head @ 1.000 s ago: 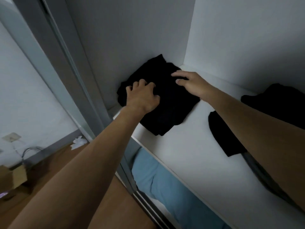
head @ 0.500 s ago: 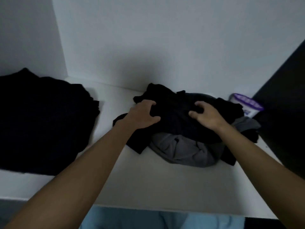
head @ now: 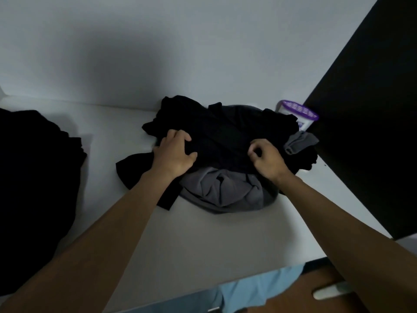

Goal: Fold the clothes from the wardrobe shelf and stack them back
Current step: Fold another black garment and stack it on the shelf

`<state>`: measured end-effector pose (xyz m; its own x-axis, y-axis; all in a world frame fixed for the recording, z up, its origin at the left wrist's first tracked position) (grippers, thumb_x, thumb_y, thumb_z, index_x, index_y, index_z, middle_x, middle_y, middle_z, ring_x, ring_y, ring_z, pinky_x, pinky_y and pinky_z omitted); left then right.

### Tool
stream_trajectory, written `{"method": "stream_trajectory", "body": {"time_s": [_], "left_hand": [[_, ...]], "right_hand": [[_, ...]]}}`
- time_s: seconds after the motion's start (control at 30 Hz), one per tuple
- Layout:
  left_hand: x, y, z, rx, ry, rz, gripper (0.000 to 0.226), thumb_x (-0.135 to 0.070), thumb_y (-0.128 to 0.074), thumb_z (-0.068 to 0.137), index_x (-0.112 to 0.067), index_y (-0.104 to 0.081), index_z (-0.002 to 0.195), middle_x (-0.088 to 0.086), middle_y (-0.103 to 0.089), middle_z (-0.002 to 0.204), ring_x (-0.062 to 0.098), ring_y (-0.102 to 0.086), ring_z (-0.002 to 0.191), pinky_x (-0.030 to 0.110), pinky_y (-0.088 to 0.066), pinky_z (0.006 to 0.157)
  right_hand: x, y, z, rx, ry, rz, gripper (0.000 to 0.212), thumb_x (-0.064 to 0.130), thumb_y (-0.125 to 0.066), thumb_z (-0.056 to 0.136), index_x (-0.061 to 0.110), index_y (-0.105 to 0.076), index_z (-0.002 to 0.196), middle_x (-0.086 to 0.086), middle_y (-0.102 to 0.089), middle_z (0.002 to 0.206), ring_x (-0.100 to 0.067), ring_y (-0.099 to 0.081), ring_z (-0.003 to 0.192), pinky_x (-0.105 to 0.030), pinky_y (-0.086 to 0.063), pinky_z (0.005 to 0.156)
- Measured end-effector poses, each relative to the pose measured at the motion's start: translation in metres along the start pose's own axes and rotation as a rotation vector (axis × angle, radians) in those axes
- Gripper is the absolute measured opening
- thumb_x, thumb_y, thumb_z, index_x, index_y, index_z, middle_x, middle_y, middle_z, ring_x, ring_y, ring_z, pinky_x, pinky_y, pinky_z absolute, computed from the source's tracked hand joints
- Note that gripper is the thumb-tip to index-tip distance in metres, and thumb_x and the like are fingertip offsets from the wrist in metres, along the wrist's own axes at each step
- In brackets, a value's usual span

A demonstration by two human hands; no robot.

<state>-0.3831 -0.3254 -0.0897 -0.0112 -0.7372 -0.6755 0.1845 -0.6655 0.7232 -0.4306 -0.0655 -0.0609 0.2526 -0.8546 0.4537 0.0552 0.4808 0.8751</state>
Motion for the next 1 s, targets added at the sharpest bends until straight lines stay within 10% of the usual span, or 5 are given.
{"method": "stream_trajectory", "body": {"time_s": [0.13,0.5,0.63,0.77,1.0], "left_hand": [[-0.023,0.008,-0.014,-0.046,-0.074,0.011,0.025,-0.027,-0.061,0.092,-0.023,-0.059,0.116,0.001,-0.054,0.128,0.024,-0.048,0.122,0.051,-0.035,0.108],[-0.060,0.042,-0.046,-0.203,-0.045,-0.074,0.050,-0.026,-0.070,0.082,-0.021,-0.053,0.128,0.002,-0.049,0.129,0.024,-0.051,0.121,0.035,-0.040,0.102],[-0.098,0.017,-0.061,0.007,-0.153,0.110,0.107,-0.049,-0.077,0.067,-0.036,-0.013,0.151,-0.008,-0.020,0.159,0.024,-0.019,0.146,0.053,-0.019,0.117],[-0.132,0.030,-0.076,-0.218,-0.244,0.174,0.037,-0.022,-0.060,0.090,-0.027,-0.060,0.126,-0.003,-0.062,0.130,0.024,-0.053,0.127,0.047,-0.036,0.107],[-0.186,0.032,-0.154,-0.260,-0.484,-0.014,0.042,-0.014,-0.045,0.077,-0.017,-0.073,0.109,-0.017,-0.069,0.106,0.004,-0.061,0.106,0.014,-0.037,0.101]], "right_hand": [[0.006,-0.021,-0.022,0.291,0.198,-0.119,0.028,0.034,-0.072,0.086,0.037,-0.053,0.105,0.003,-0.036,0.153,-0.017,-0.036,0.136,-0.040,-0.027,0.114],[0.054,0.086,-0.042,-0.384,0.191,0.669,0.021,0.002,-0.053,0.095,0.019,-0.051,0.084,0.006,-0.048,0.073,-0.001,-0.045,0.067,-0.019,-0.040,0.068],[0.104,0.111,-0.092,-0.203,0.355,0.876,0.019,0.001,-0.049,0.098,0.016,-0.052,0.088,0.005,-0.040,0.066,-0.004,-0.036,0.060,-0.018,-0.033,0.057],[0.098,0.102,-0.139,0.000,0.319,0.963,0.017,0.000,-0.052,0.098,0.017,-0.057,0.094,0.001,-0.050,0.071,-0.007,-0.044,0.065,-0.017,-0.036,0.061],[0.015,0.069,-0.183,0.322,0.171,0.719,0.038,0.000,-0.066,0.087,0.020,-0.061,0.118,0.005,-0.066,0.116,-0.004,-0.061,0.106,-0.014,-0.045,0.088]]}}
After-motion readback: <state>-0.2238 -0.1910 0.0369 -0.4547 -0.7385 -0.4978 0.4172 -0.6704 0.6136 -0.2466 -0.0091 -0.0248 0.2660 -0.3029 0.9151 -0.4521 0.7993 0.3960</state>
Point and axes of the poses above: each hand's wrist, its own z-axis towards the middle knuckle, its own y-axis out of the back of the hand, x = y × z, the point moved 9 cm from there along z, towards the middle knuckle
